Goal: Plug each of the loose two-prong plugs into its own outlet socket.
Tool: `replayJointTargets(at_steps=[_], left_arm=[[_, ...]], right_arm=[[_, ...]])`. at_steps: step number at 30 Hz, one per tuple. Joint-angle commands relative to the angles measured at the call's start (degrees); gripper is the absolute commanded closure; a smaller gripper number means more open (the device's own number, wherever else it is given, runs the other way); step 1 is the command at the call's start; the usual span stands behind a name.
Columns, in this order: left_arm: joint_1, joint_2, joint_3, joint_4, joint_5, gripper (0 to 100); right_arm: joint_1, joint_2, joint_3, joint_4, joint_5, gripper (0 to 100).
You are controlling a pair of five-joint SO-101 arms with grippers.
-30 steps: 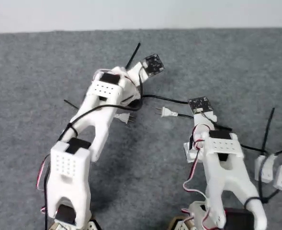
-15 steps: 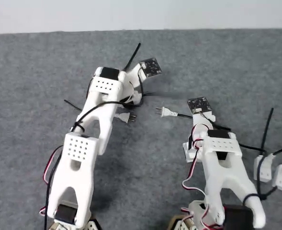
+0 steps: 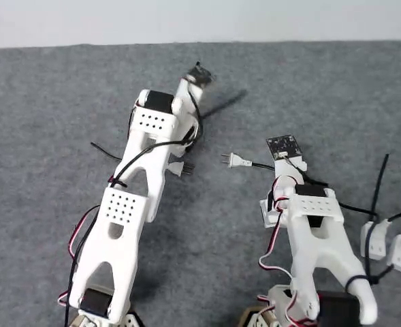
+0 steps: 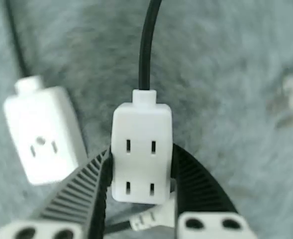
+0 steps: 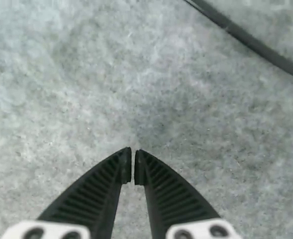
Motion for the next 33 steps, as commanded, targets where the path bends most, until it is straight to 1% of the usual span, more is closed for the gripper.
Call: replayJointTargets(at_steps=[1, 5, 10, 12, 14, 17, 21, 24, 26, 28, 33], left_arm=[[0.79, -9.85, -0.48, 2.46, 13.71, 99], [1.85, -19.43, 10.33, 2.46, 16.26, 99], [4.31, -33.49, 33.19, 2.29, 22.07, 99], [4.84, -39.21, 42.51, 2.11, 22.95, 99], [5.01, -44.4, 51.74, 0.26, 23.03, 99], [4.57, -52.31, 65.98, -6.33, 23.12, 99], [4.22, -63.82, 87.43, -21.27, 23.38, 99], [3.78, -71.82, 102.73, -32.7, 26.81, 99], [3.25, -75.69, 110.81, -38.42, 27.96, 99], [2.29, -77.27, 115.47, -41.23, 27.87, 99], [0.44, -75.16, 118.37, -41.58, 27.78, 98]], right_arm=[[-1.36, 0.4, -0.53, -1.19, -0.53, 99.1], [-1.36, 0.4, -0.53, -1.36, -0.53, 99.1], [-1.36, 0.4, -0.53, -1.45, -0.53, 99.1], [-1.36, 0.4, -0.53, -1.45, -0.53, 99.1], [-1.27, 0.4, -0.53, -1.45, -0.53, 99.1], [-1.27, 0.4, -0.62, -1.45, -0.53, 99.1], [-1.19, 0.4, -0.62, -1.45, -0.53, 99.1], [-1.19, 0.4, -0.62, -1.45, -0.53, 99.0], [-1.19, 0.4, -0.62, -1.45, -0.53, 99.0], [-1.19, 0.4, -0.62, -1.45, -0.53, 99.0], [-1.19, 0.4, -0.62, -1.45, -0.62, 99.0]])
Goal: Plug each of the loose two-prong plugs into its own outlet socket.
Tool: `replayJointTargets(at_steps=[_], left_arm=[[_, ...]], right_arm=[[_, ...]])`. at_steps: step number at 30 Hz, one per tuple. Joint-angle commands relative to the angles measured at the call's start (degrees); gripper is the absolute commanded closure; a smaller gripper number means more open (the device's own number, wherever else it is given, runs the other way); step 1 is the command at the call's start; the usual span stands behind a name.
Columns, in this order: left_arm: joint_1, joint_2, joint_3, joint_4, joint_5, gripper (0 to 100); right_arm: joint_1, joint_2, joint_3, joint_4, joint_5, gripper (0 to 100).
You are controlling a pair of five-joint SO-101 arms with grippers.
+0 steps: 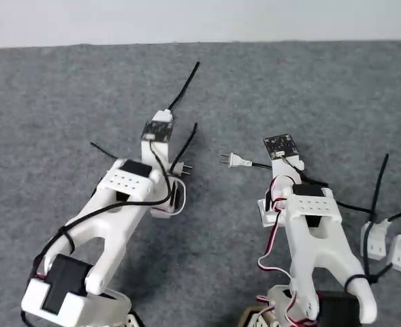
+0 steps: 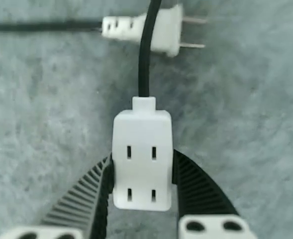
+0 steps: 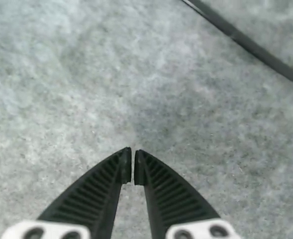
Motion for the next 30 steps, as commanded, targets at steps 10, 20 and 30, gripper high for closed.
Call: replayJointTargets(at_steps=[10, 20, 30], left_arm=[[-2.2, 0.09, 1.36, -1.93, 0.53, 90], [-4.22, -21.19, 14.29, -3.25, -3.52, 73], [-16.62, -47.47, 22.64, 0.88, -10.55, 73]], right_arm=[[-0.04, 0.4, -0.53, -1.54, -2.46, 99.0], [0.04, 0.4, -0.53, -1.19, -2.55, 99.0], [5.85, 1.63, -11.08, 6.02, -22.59, 99.0]])
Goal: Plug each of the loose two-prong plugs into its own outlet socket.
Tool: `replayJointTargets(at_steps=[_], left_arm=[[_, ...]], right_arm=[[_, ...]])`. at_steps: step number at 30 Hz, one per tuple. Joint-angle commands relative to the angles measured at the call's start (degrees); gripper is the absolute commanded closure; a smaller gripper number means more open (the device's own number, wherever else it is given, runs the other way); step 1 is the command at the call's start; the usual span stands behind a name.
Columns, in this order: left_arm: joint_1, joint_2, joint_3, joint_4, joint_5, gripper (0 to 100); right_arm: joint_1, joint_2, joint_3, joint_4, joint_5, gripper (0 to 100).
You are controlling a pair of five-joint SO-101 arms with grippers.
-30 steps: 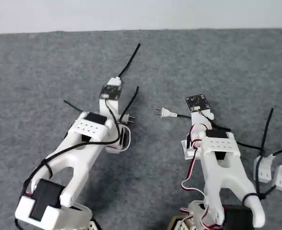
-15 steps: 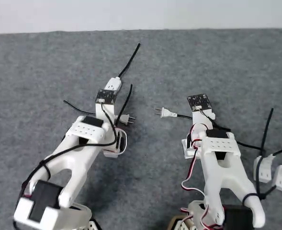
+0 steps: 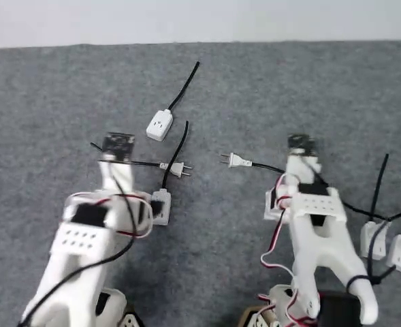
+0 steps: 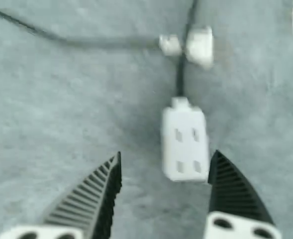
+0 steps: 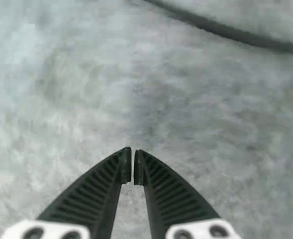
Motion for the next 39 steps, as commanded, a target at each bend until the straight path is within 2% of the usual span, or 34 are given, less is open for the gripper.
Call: replayJointTargets(at_steps=[1, 7, 11, 13, 16, 19, 25, 32, 39], left_arm=[[-7.74, -8.88, -0.31, 2.73, -1.85, 73], [-16.44, -2.64, -0.66, -2.9, -1.85, 73], [-16.88, 3.25, -1.63, -6.07, -2.46, 73], [-16.79, 5.8, -2.95, -6.15, -4.13, 74], [-16.79, 8.62, -4.26, -6.24, -4.84, 74], [-16.79, 10.29, -5.23, -6.42, -4.92, 74], [-16.79, 11.08, -4.97, -9.41, -6.51, 74], [-16.79, 11.08, -4.88, -9.41, -7.21, 74], [-16.79, 11.16, -4.88, -9.49, -7.21, 74]], right_arm=[[2.59, 1.98, -10.55, 5.23, -6.24, 99.0], [1.01, 14.29, -26.64, 9.27, -19.34, 96.5], [0.04, 26.95, -37.1, 9.36, -31.12, 86.1], [-1.01, 33.54, -43.43, 9.71, -35.08, 85.1], [-1.71, 41.98, -52.13, 11.21, -37.63, 85.2], [-3.74, 48.04, -61.89, 17.27, -40.09, 85.2], [-10.86, 54.37, -74.99, 23.25, -44.84, 84.9], [-16.4, 57.71, -80.97, 22.55, -47.65, 85.1], [-16.13, 62.2, -82.02, 21.85, -47.12, 86.1]])
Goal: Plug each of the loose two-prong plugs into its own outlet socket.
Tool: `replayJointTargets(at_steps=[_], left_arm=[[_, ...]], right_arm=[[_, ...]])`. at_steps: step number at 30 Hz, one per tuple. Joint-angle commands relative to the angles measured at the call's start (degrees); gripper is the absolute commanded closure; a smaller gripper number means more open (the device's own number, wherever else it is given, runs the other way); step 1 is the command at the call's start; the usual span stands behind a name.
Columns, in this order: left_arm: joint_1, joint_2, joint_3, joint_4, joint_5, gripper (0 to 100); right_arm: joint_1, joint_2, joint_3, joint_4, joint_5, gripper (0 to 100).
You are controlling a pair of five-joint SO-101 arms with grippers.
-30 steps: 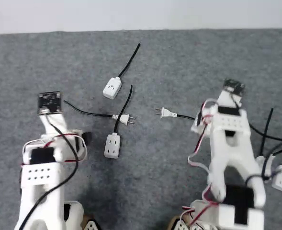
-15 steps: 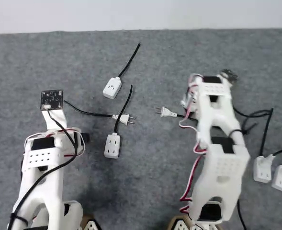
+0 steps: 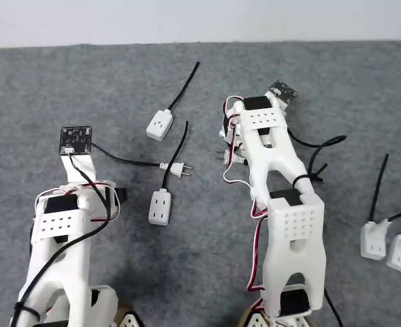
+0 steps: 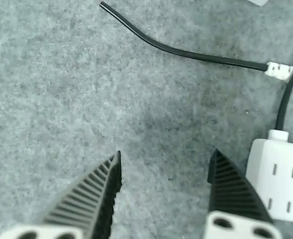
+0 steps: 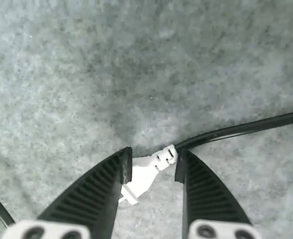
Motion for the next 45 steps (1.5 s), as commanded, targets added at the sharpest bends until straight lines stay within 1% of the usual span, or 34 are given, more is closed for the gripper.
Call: replayJointTargets(at_steps=[1, 4, 5, 8, 13, 15, 17, 21, 24, 29, 34, 41, 43, 45], left_arm=[[-0.44, 0.0, -2.59, -1.14, -0.62, 74], [-0.44, 0.09, -2.33, -1.23, -0.62, 74], [-0.44, 0.09, -1.89, -1.93, -0.62, 74], [-0.44, 0.09, -0.75, -4.4, -0.62, 74], [0.79, 0.09, -0.48, -4.66, -0.62, 74], [0.7, 0.09, -0.48, -4.66, -0.62, 74], [0.7, 0.09, -0.48, -4.66, -0.7, 74], [0.7, 0.09, -0.48, -4.66, -0.7, 74], [0.7, 0.09, -0.48, -4.75, -0.7, 74], [0.7, 0.09, -0.4, -4.75, -0.7, 74], [0.7, 0.09, -0.4, -4.75, -0.7, 74], [0.7, 0.09, -0.4, -4.75, -0.7, 74], [0.7, 0.09, -0.4, -4.75, -0.7, 74], [0.7, 0.09, -0.4, -4.75, -0.7, 74]], right_arm=[[-0.66, 1.19, -2.64, -0.84, 0.09, 88.0], [-0.75, 1.89, -3.34, -0.75, 4.31, 95.1], [-0.84, 1.98, -3.34, -0.22, 5.36, 95.8], [-1.71, 1.45, -3.52, 4.7, 5.98, 91.9], [-2.42, 1.36, -3.78, 6.55, 7.12, 89.8], [-3.03, 1.01, -6.68, 10.24, 8.44, 86.0], [-3.47, 0.92, -10.37, 14.73, 7.82, 83.1], [-3.65, 1.71, -15.56, 20.35, 8.44, 83.9], [-4.18, 3.74, -15.65, 20.35, 8.44, 83.9], [-4.62, 8.22, -15.82, 16.22, 8.0, 84.2], [-3.91, 9.45, -18.37, 15.69, 8.44, 89.4], [-3.12, 8.92, -19.69, 17.63, 7.91, 83.4], [-3.47, 9.45, -21.27, 17.8, 7.65, 83.7], [-3.65, 9.45, -22.51, 17.89, 5.36, 84.1]])
